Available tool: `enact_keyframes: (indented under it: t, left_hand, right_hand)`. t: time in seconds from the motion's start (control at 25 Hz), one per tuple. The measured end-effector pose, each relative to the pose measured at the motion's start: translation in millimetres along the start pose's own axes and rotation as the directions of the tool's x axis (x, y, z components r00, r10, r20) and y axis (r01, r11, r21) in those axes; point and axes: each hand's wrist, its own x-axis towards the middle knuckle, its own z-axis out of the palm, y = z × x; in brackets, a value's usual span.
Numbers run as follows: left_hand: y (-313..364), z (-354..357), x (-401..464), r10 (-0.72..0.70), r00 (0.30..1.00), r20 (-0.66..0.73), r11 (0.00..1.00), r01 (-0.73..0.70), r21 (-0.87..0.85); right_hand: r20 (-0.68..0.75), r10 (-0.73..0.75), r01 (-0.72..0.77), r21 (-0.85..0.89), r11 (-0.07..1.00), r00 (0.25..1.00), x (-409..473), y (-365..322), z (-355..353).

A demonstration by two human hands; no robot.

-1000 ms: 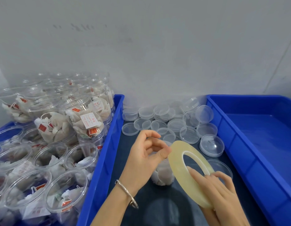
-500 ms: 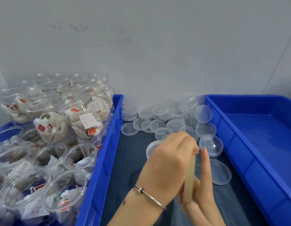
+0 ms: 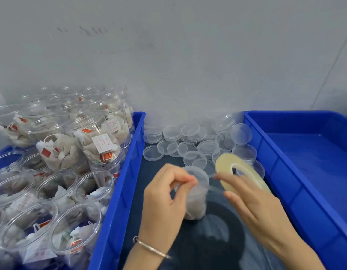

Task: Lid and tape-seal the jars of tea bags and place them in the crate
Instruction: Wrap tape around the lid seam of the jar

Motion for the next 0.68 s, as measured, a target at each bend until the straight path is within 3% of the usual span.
enact_keyframes:
  t: [0.08,0.16,0.2,0.24,0.32,0.48,0.68]
  left_hand:
    - [-24.6,0.8,-20.8,-0.27,0.961,-0.063,0.96,0.264,-0.09]
    - [-49.4,7.2,-47.0,-0.516,0.851,-0.097,0.846,0.49,-0.21]
    - [-58.7,10.9,-56.6,-0.585,0.803,-0.11,0.799,0.547,-0.251]
    - [-63.8,13.4,-61.0,-0.615,0.778,-0.129,0.777,0.569,-0.27]
    - [-70.5,15.7,-59.6,-0.592,0.791,-0.157,0.797,0.545,-0.261]
    - [-66.2,15.1,-46.4,-0.456,0.882,-0.119,0.879,0.425,-0.215]
    - [-73.0,15.0,-43.3,-0.412,0.906,-0.097,0.891,0.379,-0.251]
  right_hand:
    - [0.058,-0.03,0.036,-0.113,0.993,0.998,-10.1,0.8,20.6]
    - [0.06,0.008,0.006,-0.229,0.974,0.998,-4.1,-0.5,23.4]
    - [0.005,-0.039,0.039,-0.264,0.964,0.999,-1.5,-2.3,26.0]
    - [0.046,-0.03,0.043,-0.294,0.955,0.998,0.6,-7.4,30.0]
    - [0.03,-0.11,0.114,-0.338,0.934,0.993,4.4,-5.6,34.9]
    - [-0.054,-0.148,0.117,-0.382,0.917,0.987,12.2,2.8,28.7]
    - [-0.089,-0.178,0.127,-0.406,0.905,0.98,15.9,8.6,35.2]
